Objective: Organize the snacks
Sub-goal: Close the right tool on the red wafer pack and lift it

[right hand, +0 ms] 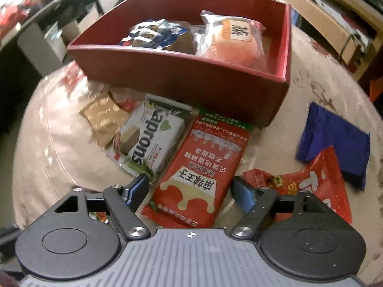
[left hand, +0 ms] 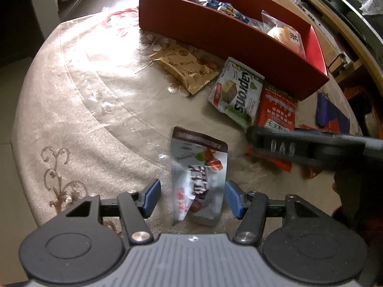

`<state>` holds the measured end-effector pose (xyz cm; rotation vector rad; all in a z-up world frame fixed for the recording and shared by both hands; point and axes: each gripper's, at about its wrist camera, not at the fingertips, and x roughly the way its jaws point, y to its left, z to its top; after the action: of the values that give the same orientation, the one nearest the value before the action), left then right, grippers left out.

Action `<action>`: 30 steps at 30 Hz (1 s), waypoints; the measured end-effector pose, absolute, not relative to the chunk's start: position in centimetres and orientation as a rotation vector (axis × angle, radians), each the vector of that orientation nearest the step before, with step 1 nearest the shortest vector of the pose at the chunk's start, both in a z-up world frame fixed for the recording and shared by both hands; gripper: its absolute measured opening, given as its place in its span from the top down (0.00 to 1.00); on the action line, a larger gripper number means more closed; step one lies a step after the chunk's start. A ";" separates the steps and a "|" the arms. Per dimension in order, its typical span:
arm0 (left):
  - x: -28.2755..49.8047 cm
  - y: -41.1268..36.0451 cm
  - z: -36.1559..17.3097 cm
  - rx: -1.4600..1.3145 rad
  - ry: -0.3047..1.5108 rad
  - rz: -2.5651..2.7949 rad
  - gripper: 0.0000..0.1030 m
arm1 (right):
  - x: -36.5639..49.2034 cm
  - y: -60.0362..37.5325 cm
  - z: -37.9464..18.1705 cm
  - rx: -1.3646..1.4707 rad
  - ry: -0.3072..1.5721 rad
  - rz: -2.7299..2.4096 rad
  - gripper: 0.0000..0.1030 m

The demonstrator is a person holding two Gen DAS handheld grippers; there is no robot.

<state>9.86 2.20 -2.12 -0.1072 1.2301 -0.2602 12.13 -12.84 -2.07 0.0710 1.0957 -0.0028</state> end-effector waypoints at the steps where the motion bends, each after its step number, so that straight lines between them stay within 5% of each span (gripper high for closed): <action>1: 9.7 2.1 -2.1 -0.099 1.230 -0.261 0.42 | 12.1 -12.4 -2.1 0.028 1.096 0.001 0.28; 7: 8.6 2.0 -2.1 -0.064 1.227 -0.280 0.42 | 9.0 -13.3 -1.6 -0.045 1.129 0.030 0.40; 13: 8.3 2.5 -1.9 -0.093 1.223 -0.276 0.41 | 4.3 -14.1 -1.3 -0.063 1.168 0.072 0.41; 20: 8.4 1.0 -2.4 -0.008 1.180 -0.231 0.29 | 4.7 -14.2 -1.4 -0.077 1.128 0.041 0.30; 24: 8.4 0.6 -2.7 0.003 1.155 -0.208 0.25 | 5.3 -13.9 -2.0 -0.127 1.116 0.003 0.08; 30: 8.2 0.9 -2.7 -0.009 1.137 -0.193 0.23 | 5.5 -15.5 -2.9 -0.038 1.145 -0.002 0.00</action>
<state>8.20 0.89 -2.73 -0.0092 1.1365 -0.1931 5.53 -15.52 -2.93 -0.0378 1.1452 -0.0019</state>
